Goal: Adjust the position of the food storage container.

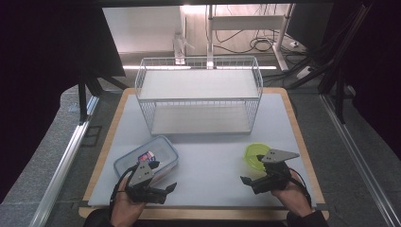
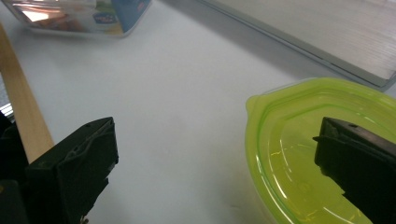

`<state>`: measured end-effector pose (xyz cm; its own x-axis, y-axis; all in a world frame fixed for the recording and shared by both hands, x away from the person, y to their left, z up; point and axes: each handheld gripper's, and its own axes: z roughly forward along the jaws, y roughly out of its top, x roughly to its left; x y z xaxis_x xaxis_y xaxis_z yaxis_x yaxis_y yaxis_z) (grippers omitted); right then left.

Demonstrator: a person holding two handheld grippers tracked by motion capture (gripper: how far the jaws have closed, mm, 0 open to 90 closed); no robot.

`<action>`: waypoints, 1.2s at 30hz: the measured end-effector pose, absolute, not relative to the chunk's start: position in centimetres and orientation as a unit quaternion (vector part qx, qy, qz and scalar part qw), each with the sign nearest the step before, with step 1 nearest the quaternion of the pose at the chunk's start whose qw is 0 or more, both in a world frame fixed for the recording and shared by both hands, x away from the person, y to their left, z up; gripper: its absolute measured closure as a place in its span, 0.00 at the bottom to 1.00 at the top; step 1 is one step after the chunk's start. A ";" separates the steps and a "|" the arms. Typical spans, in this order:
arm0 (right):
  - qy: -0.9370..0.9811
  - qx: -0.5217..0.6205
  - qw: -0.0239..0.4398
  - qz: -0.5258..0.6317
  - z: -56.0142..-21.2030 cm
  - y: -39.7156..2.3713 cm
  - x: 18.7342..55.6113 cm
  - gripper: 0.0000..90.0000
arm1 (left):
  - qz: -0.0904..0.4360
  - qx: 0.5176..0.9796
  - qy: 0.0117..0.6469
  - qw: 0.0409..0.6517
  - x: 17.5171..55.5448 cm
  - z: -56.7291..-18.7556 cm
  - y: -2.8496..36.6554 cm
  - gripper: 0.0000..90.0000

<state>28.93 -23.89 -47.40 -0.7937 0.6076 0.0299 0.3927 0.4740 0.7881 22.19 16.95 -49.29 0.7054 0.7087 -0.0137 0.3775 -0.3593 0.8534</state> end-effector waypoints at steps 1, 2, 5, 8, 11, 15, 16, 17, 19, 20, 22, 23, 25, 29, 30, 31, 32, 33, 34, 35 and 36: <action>0.849 0.296 0.128 0.419 -47.4 -23.9 28.9 0.00 | 0.180 0.805 0.339 0.453 22.2 -49.4 16.9 0.08; 0.849 0.296 0.127 0.419 -47.5 -23.9 29.0 0.00 | 0.179 0.805 0.340 0.451 22.2 -49.4 16.9 0.07; 0.851 0.301 0.131 0.411 -47.6 -23.9 29.0 0.00 | 0.182 0.805 0.343 0.448 22.1 -49.3 16.9 0.04; 0.854 0.298 0.136 0.403 -47.8 -23.7 29.1 0.00 | 0.176 0.800 0.341 0.462 22.0 -49.1 17.2 0.04; 0.857 0.299 0.130 0.399 -47.8 -23.7 29.1 0.00 | 0.180 0.800 0.342 0.459 21.9 -49.1 17.3 0.06; 0.846 0.333 0.109 0.403 -47.7 -24.0 29.3 0.05 | 0.181 0.799 0.341 0.460 21.8 -49.1 17.2 0.07; 0.841 0.342 0.108 0.406 -47.5 -24.0 29.3 0.08 | 0.181 0.798 0.340 0.463 21.8 -49.1 17.2 0.07; 0.841 0.342 0.108 0.406 -47.5 -24.0 29.3 0.08 | 0.181 0.798 0.340 0.463 21.8 -49.1 17.2 0.08; 0.833 0.352 0.107 0.414 -47.0 -24.3 29.3 0.24 | 0.182 0.796 0.339 0.468 21.7 -49.0 17.3 0.08; 0.830 0.355 0.107 0.417 -46.9 -24.4 29.4 0.29 | 0.183 0.795 0.339 0.469 21.7 -49.0 17.4 0.08; 0.828 0.360 0.101 0.418 -46.8 -24.5 29.6 0.43 | 0.182 0.793 0.341 0.471 21.7 -49.0 17.5 0.09; 0.828 0.361 0.102 0.418 -46.7 -24.5 29.7 0.49 | 0.183 0.792 0.341 0.471 21.7 -49.0 17.5 0.09; 0.829 0.356 0.102 0.418 -46.6 -24.6 29.9 0.63 | 0.181 0.792 0.342 0.473 21.7 -49.0 17.5 0.09; 0.839 0.338 0.116 0.410 -46.0 -24.3 30.3 0.90 | 0.182 0.792 0.340 0.473 21.7 -49.0 17.5 0.09; 0.840 0.334 0.118 0.410 -45.9 -24.2 30.4 0.95 | 0.183 0.792 0.339 0.473 21.7 -49.0 17.5 0.09; 0.841 0.331 0.119 0.410 -45.9 -24.1 30.7 0.99 | 0.183 0.793 0.339 0.473 21.7 -49.0 17.5 0.09; 0.844 0.330 0.119 0.406 -45.9 -23.9 30.9 1.00 | 0.184 0.793 0.338 0.472 21.7 -49.0 17.5 0.09; 0.845 0.330 0.121 0.404 -45.9 -23.8 31.1 1.00 | 0.184 0.793 0.338 0.472 21.7 -49.0 17.5 0.09; 0.845 0.331 0.120 0.403 -45.9 -23.6 31.3 1.00 | 0.183 0.794 0.338 0.472 21.7 -49.1 17.5 0.09; 0.846 0.330 0.119 0.402 -45.9 -23.3 31.5 1.00 | 0.183 0.794 0.338 0.472 21.7 -49.1 17.5 0.09; 0.847 0.328 0.121 0.400 -45.9 -23.1 31.8 1.00 | 0.183 0.794 0.337 0.471 21.7 -49.1 17.5 0.09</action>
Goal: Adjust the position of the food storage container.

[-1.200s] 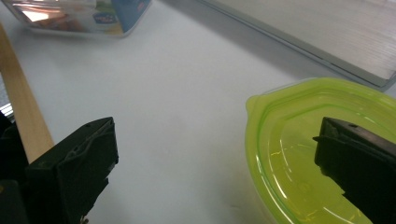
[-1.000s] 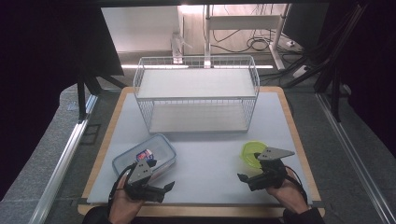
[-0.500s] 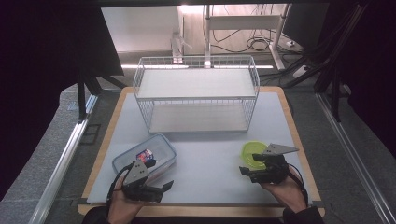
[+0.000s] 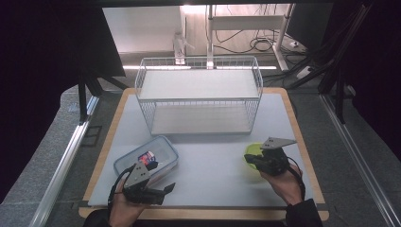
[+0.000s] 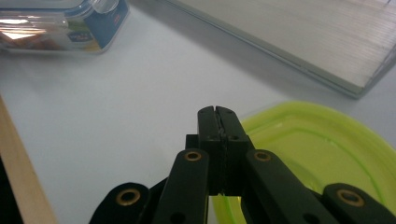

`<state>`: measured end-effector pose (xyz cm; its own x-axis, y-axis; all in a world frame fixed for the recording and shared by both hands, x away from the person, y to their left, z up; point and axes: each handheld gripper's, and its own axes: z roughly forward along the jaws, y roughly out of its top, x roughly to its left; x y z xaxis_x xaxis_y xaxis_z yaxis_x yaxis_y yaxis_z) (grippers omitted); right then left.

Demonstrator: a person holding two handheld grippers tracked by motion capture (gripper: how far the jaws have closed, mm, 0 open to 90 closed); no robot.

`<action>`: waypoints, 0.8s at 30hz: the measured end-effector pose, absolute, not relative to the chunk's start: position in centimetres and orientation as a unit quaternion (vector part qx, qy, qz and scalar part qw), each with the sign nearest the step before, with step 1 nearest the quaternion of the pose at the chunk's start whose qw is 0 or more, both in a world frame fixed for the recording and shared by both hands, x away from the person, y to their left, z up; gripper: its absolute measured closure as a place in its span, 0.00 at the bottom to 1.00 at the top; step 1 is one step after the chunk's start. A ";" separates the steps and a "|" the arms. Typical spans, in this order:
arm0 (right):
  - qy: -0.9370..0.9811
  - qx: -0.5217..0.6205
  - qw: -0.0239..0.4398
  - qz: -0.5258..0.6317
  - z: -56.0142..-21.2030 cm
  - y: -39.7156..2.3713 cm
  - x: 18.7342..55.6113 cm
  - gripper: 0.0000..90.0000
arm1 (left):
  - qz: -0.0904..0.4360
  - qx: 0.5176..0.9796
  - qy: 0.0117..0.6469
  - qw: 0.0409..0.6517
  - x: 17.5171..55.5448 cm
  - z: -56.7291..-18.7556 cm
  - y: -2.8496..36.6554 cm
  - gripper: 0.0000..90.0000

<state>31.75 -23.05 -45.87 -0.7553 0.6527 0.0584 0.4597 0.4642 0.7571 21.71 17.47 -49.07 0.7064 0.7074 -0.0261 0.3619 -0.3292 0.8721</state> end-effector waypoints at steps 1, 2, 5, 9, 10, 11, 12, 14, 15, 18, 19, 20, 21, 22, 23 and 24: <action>0.848 0.328 0.122 0.399 -45.9 -22.7 32.0 1.00 | 0.183 0.795 0.336 0.471 21.7 -49.1 17.5 0.09; 0.849 0.329 0.122 0.396 -45.9 -22.5 32.2 1.00 | 0.182 0.795 0.336 0.471 21.7 -49.1 17.4 0.09; 0.851 0.332 0.118 0.389 -46.1 -21.3 33.3 1.00 | 0.182 0.796 0.335 0.471 21.6 -49.1 17.4 0.10; 0.859 0.334 0.115 0.371 -46.9 -20.2 34.3 1.00 | 0.181 0.796 0.334 0.472 21.6 -49.1 17.4 0.10; 0.861 0.334 0.115 0.366 -47.1 -20.1 34.4 1.00 | 0.182 0.795 0.334 0.472 21.6 -49.1 17.4 0.10; 0.862 0.335 0.113 0.363 -47.2 -20.2 34.5 1.00 | 0.182 0.796 0.334 0.472 21.6 -49.1 17.5 0.10; 0.862 0.337 0.113 0.360 -47.3 -20.2 34.5 1.00 | 0.181 0.796 0.335 0.471 21.6 -49.1 17.5 0.10; 0.862 0.337 0.108 0.363 -47.3 -20.5 34.5 1.00 | 0.181 0.796 0.335 0.471 21.6 -49.1 17.5 0.10; 0.862 0.338 0.110 0.361 -47.2 -20.5 34.5 1.00 | 0.181 0.796 0.335 0.470 21.6 -49.1 17.4 0.10; 0.863 0.337 0.108 0.359 -47.1 -20.8 34.3 1.00 | 0.181 0.798 0.334 0.468 21.6 -49.2 17.4 0.10; 0.863 0.337 0.108 0.359 -47.1 -20.8 34.3 1.00 | 0.181 0.798 0.334 0.468 21.6 -49.2 17.4 0.10; 0.865 0.337 0.105 0.356 -47.1 -21.1 34.2 1.00 | 0.180 0.798 0.334 0.468 21.6 -49.2 17.4 0.10; 0.865 0.337 0.105 0.356 -47.1 -21.1 34.2 1.00 | 0.180 0.798 0.334 0.468 21.6 -49.2 17.4 0.10; 0.866 0.338 0.106 0.354 -47.0 -21.4 34.1 1.00 | 0.181 0.799 0.334 0.467 21.6 -49.2 17.4 0.10; 0.866 0.340 0.105 0.352 -47.0 -21.5 34.0 1.00 | 0.181 0.799 0.334 0.467 21.6 -49.2 17.4 0.10; 0.866 0.339 0.106 0.351 -46.9 -21.7 33.9 1.00 | 0.181 0.799 0.334 0.467 21.6 -49.2 17.4 0.10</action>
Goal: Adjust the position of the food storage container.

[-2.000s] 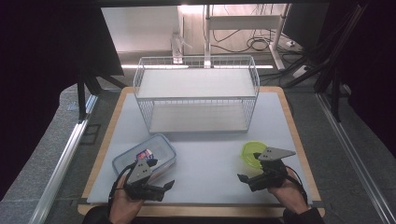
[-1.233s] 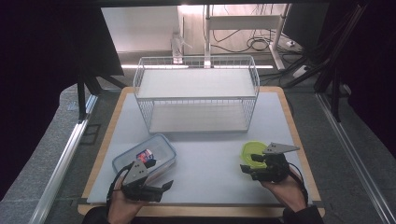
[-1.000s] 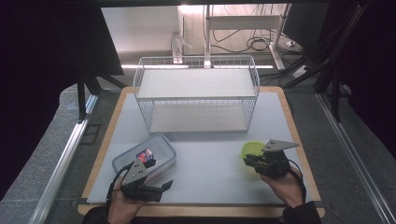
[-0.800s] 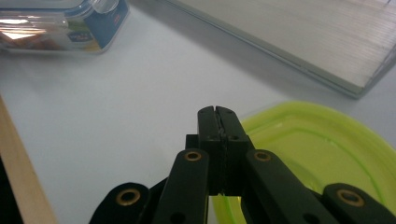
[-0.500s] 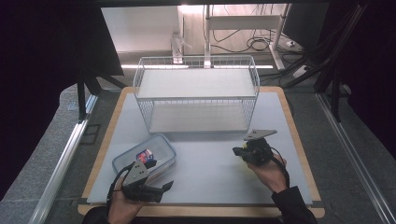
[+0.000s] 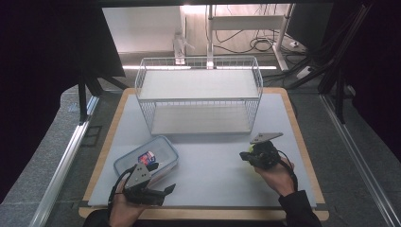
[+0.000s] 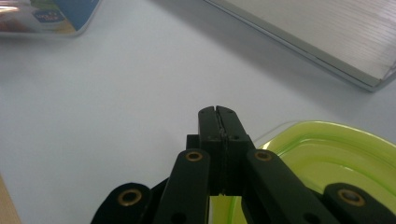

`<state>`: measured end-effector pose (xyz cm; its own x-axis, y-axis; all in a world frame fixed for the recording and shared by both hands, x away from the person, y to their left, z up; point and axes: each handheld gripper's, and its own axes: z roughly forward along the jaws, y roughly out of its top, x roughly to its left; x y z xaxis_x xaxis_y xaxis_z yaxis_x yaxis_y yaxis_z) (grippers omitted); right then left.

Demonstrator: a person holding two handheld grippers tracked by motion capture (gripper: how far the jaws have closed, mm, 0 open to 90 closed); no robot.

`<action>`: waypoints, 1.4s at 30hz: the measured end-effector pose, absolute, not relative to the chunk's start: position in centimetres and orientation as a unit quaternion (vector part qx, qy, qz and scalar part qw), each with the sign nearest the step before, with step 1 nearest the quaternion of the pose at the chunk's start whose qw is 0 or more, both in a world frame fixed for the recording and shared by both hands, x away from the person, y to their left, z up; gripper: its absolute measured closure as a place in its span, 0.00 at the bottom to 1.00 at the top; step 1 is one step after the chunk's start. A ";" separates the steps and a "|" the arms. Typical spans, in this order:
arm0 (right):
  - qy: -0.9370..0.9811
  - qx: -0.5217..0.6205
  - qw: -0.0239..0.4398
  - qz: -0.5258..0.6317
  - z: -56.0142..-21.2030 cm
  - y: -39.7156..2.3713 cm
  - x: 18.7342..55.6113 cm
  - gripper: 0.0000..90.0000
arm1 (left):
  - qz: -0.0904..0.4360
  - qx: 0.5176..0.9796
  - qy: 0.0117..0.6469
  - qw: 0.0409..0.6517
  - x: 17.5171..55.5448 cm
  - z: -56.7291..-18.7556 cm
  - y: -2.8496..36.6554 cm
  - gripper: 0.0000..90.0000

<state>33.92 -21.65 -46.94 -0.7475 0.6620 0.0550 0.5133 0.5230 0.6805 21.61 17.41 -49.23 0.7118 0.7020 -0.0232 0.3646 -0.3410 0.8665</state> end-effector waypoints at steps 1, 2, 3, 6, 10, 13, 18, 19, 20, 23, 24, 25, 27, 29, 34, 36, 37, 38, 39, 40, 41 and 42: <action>0.866 0.341 0.106 0.350 -46.9 -21.8 33.8 1.00 | 0.181 0.799 0.334 0.467 21.6 -49.2 17.4 0.10; 0.865 0.343 0.107 0.350 -46.9 -21.9 33.8 1.00 | 0.180 0.799 0.334 0.467 21.6 -49.2 17.4 0.10; 0.866 0.342 0.108 0.348 -46.9 -22.1 33.7 1.00 | 0.180 0.799 0.335 0.466 21.6 -49.3 17.4 0.10; 0.866 0.344 0.113 0.345 -46.8 -22.5 33.5 1.00 | 0.181 0.800 0.334 0.465 21.6 -49.3 17.4 0.10; 0.864 0.351 0.113 0.343 -46.7 -23.4 33.3 1.00 | 0.181 0.799 0.336 0.465 21.6 -49.3 17.4 0.10; 0.861 0.357 0.116 0.343 -46.7 -24.1 33.3 1.00 | 0.180 0.799 0.336 0.465 21.6 -49.3 17.5 0.11; 0.856 0.370 0.126 0.338 -46.6 -25.4 33.5 1.00 | 0.181 0.799 0.336 0.464 21.6 -49.3 17.5 0.11; 0.855 0.373 0.127 0.337 -46.6 -25.7 33.5 1.00 | 0.182 0.799 0.337 0.463 21.6 -49.3 17.6 0.11; 0.853 0.376 0.128 0.338 -46.6 -25.9 33.5 1.00 | 0.182 0.799 0.338 0.463 21.7 -49.3 17.6 0.11; 0.849 0.384 0.133 0.339 -46.5 -26.7 33.5 1.00 | 0.182 0.799 0.339 0.462 21.7 -49.3 17.6 0.11; 0.846 0.387 0.134 0.340 -46.5 -27.0 33.5 1.00 | 0.182 0.799 0.339 0.463 21.7 -49.3 17.6 0.11; 0.845 0.389 0.136 0.341 -46.4 -27.2 33.5 1.00 | 0.182 0.799 0.340 0.462 21.7 -49.3 17.6 0.11; 0.841 0.392 0.138 0.345 -46.3 -27.6 33.5 1.00 | 0.182 0.799 0.340 0.461 21.7 -49.3 17.6 0.11; 0.841 0.393 0.139 0.346 -46.3 -27.7 33.5 1.00 | 0.182 0.800 0.340 0.459 21.7 -49.4 17.6 0.12; 0.843 0.383 0.139 0.350 -46.2 -27.3 33.3 1.00 | 0.188 0.803 0.340 0.451 21.7 -49.3 17.8 0.18; 0.843 0.381 0.139 0.353 -46.1 -27.0 33.2 1.00 | 0.189 0.801 0.346 0.450 21.7 -48.8 18.4 0.27; 0.843 0.378 0.140 0.356 -46.1 -26.9 33.1 1.00 | 0.189 0.800 0.349 0.450 21.7 -48.7 18.8 0.30; 0.843 0.378 0.139 0.357 -46.1 -26.9 33.1 1.00 | 0.190 0.798 0.354 0.449 21.7 -48.5 19.1 0.36; 0.842 0.377 0.140 0.359 -46.1 -26.8 33.1 1.00 | 0.193 0.795 0.360 0.449 21.6 -48.3 19.6 0.43; 0.842 0.377 0.139 0.360 -46.1 -26.7 33.1 1.00 | 0.194 0.791 0.367 0.450 21.6 -48.2 20.0 0.48; 0.842 0.375 0.139 0.362 -46.1 -26.6 33.1 1.00 | 0.192 0.786 0.374 0.453 21.6 -48.0 20.5 0.55; 0.843 0.373 0.138 0.363 -46.2 -26.4 33.0 1.00 | 0.198 0.782 0.382 0.452 21.6 -47.9 21.0 0.62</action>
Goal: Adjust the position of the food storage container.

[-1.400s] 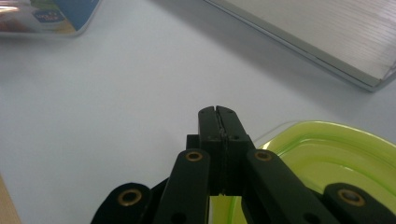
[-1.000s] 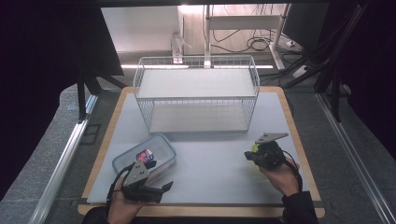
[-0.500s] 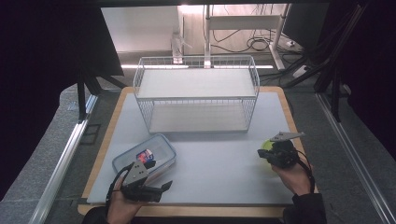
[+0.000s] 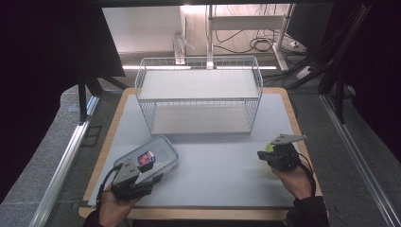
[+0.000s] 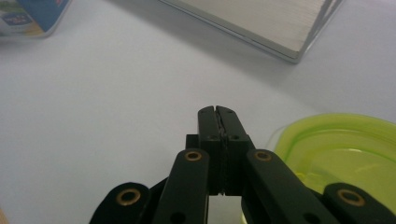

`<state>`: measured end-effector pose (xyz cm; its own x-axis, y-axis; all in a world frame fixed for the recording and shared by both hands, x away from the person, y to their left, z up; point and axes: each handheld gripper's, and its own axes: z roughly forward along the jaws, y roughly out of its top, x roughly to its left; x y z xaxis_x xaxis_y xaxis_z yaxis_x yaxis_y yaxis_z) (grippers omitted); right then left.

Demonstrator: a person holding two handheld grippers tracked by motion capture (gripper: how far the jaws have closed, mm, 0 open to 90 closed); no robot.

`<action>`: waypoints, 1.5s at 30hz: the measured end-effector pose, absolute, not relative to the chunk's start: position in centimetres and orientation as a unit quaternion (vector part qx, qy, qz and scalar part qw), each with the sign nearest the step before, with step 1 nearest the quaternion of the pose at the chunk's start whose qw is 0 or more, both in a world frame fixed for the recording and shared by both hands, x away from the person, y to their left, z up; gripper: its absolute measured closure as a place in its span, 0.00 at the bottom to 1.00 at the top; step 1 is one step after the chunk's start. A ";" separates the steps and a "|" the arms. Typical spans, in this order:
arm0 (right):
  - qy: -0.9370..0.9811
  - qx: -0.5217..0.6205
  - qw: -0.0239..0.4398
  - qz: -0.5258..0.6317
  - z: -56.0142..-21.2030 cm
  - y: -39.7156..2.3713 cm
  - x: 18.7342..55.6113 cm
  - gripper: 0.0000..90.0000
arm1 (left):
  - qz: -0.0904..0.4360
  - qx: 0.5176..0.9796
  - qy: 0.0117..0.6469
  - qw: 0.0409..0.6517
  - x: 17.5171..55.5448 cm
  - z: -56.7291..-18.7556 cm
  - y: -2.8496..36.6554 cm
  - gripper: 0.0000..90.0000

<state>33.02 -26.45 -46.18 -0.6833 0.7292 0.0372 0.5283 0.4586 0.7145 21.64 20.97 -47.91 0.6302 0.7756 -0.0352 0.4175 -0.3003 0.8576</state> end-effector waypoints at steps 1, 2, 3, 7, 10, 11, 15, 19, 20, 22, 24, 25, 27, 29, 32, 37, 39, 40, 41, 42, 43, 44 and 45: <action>0.844 0.370 0.138 0.364 -46.2 -26.3 33.0 0.98 | 0.205 0.778 0.389 0.448 21.7 -47.8 21.4 0.67; 0.844 0.368 0.138 0.366 -46.3 -26.1 33.0 0.97 | 0.209 0.777 0.396 0.443 21.7 -47.7 21.9 0.73; 0.845 0.366 0.137 0.366 -46.3 -26.0 33.0 0.95 | 0.215 0.775 0.401 0.440 21.7 -47.7 22.5 0.78; 0.847 0.356 0.142 0.368 -46.5 -25.3 32.9 0.85 | 0.234 0.767 0.424 0.422 21.9 -47.7 24.5 0.95; 0.848 0.353 0.147 0.368 -46.6 -25.0 32.8 0.79 | 0.249 0.757 0.445 0.409 21.9 -47.7 26.1 1.00; 0.848 0.353 0.147 0.368 -46.6 -25.0 32.8 0.79 | 0.249 0.757 0.445 0.409 21.9 -47.7 26.1 1.00; 0.847 0.350 0.152 0.369 -46.9 -24.7 32.8 0.69 | 0.267 0.733 0.486 0.394 21.7 -48.1 29.0 1.00; 0.848 0.345 0.157 0.371 -47.1 -24.4 32.8 0.65 | 0.278 0.715 0.521 0.374 21.6 -48.8 30.9 1.00; 0.848 0.344 0.158 0.372 -47.1 -24.3 32.8 0.63 | 0.277 0.714 0.528 0.369 21.5 -49.1 31.2 1.00; 0.848 0.342 0.161 0.372 -47.2 -24.2 32.8 0.62 | 0.266 0.715 0.539 0.358 21.7 -49.7 31.5 1.00; 0.848 0.341 0.162 0.372 -47.2 -24.1 32.8 0.60 | 0.257 0.716 0.547 0.349 21.9 -50.2 31.5 1.00; 0.848 0.341 0.162 0.373 -47.3 -24.1 32.8 0.60 | 0.255 0.717 0.550 0.345 22.0 -50.3 31.5 1.00; 0.847 0.339 0.164 0.374 -47.3 -24.1 32.8 0.58 | 0.248 0.719 0.551 0.343 22.1 -50.5 31.3 1.00; 0.847 0.338 0.166 0.375 -47.3 -24.0 32.7 0.57 | 0.247 0.721 0.551 0.340 22.2 -50.7 31.1 1.00; 0.848 0.335 0.166 0.375 -47.4 -23.7 32.7 0.55 | 0.248 0.718 0.554 0.341 22.4 -50.6 31.0 1.00; 0.853 0.330 0.163 0.371 -47.5 -23.2 32.6 0.55 | 0.250 0.710 0.561 0.345 22.7 -50.7 31.0 1.00; 0.854 0.328 0.162 0.371 -47.5 -23.0 32.6 0.54 | 0.249 0.708 0.563 0.347 23.1 -50.7 30.9 1.00; 0.854 0.328 0.162 0.371 -47.6 -23.0 32.6 0.54 | 0.246 0.708 0.563 0.349 23.3 -50.7 30.8 1.00; 0.854 0.328 0.162 0.370 -47.6 -22.9 32.6 0.54 | 0.245 0.708 0.562 0.350 23.4 -50.8 30.6 1.00; 0.854 0.328 0.162 0.370 -47.6 -22.9 32.6 0.54 | 0.245 0.708 0.562 0.350 23.4 -50.8 30.6 1.00; 0.855 0.327 0.160 0.370 -47.6 -22.9 32.6 0.54 | 0.242 0.711 0.560 0.349 23.8 -50.8 30.1 1.00; 0.855 0.327 0.160 0.370 -47.6 -22.8 32.6 0.54 | 0.240 0.713 0.558 0.350 23.9 -50.9 30.0 1.00; 0.855 0.327 0.159 0.369 -47.6 -22.8 32.6 0.54 | 0.236 0.715 0.555 0.352 24.2 -51.0 29.6 1.00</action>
